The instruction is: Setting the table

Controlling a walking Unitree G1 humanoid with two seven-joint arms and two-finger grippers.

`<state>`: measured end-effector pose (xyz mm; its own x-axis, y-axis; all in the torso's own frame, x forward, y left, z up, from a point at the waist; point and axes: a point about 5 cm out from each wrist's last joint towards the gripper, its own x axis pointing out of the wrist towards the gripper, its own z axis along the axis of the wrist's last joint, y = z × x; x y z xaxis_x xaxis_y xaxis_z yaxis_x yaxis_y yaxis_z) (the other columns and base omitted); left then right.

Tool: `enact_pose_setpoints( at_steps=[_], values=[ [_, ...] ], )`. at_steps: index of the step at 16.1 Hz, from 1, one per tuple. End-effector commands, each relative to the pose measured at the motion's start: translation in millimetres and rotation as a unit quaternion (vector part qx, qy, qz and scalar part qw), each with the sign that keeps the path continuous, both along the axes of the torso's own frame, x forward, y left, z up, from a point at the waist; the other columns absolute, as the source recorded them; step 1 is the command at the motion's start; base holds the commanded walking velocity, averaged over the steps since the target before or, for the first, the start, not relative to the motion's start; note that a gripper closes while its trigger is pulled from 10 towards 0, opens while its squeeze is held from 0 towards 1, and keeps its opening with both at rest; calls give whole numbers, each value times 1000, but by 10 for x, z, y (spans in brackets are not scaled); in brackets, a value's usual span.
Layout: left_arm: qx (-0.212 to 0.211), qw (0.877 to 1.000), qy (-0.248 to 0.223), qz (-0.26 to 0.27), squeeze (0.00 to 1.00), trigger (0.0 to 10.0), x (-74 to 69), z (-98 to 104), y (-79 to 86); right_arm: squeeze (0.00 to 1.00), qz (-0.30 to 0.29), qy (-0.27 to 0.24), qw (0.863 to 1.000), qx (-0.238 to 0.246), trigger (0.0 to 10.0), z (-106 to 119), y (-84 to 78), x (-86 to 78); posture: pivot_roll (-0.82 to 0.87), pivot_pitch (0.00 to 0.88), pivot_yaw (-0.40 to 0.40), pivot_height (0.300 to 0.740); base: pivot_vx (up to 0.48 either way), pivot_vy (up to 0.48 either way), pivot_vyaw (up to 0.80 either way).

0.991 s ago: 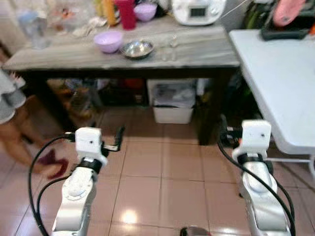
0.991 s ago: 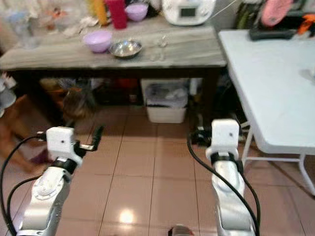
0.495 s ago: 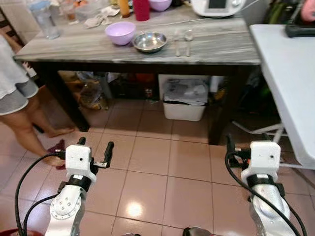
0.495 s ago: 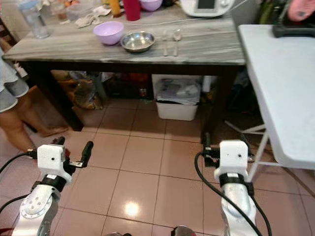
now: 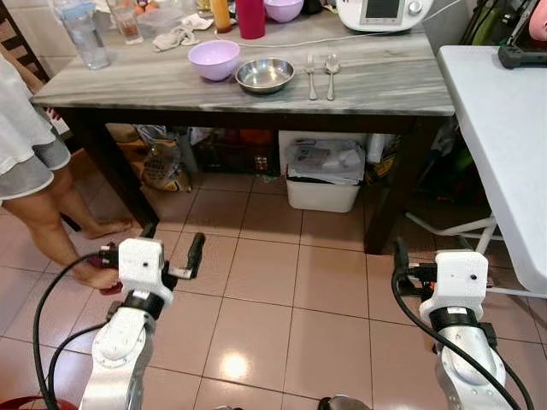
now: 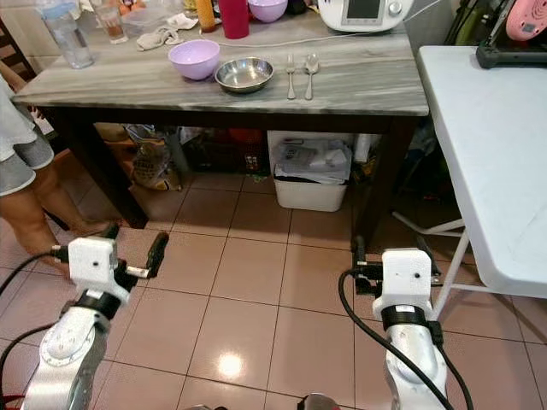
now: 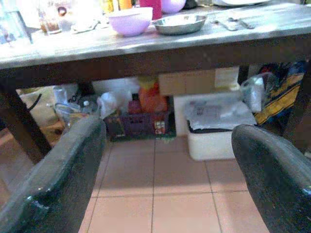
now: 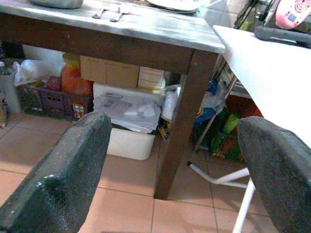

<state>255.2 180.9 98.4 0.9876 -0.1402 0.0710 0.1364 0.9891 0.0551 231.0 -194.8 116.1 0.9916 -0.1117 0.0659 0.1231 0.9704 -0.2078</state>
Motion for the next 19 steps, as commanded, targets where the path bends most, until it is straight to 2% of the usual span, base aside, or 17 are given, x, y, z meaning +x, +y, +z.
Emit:
enact_pose_setpoints(
  at_steps=[1, 12, 19],
  values=[
    [3, 1000, 3, -2, 0, 10000, -14, 7, 13, 0, 4, -12, 1000, 4, 10000, 52, 21, 0, -155, 89, 86, 740, 0, 0, 0],
    [2, 1000, 3, -13, 0, 10000, 5, 18, -23, 0, 7, -15, 1000, 0, 10000, 71, 76, 29, -156, 94, 87, 740, 0, 0, 0],
    [0, 1000, -9, -11, 0, 10000, 68, 98, -49, 0, 11, -30, 1000, 1, 10000, 174, 83, 173, -138, 108, 66, 740, 0, -273, 0]
  ],
)
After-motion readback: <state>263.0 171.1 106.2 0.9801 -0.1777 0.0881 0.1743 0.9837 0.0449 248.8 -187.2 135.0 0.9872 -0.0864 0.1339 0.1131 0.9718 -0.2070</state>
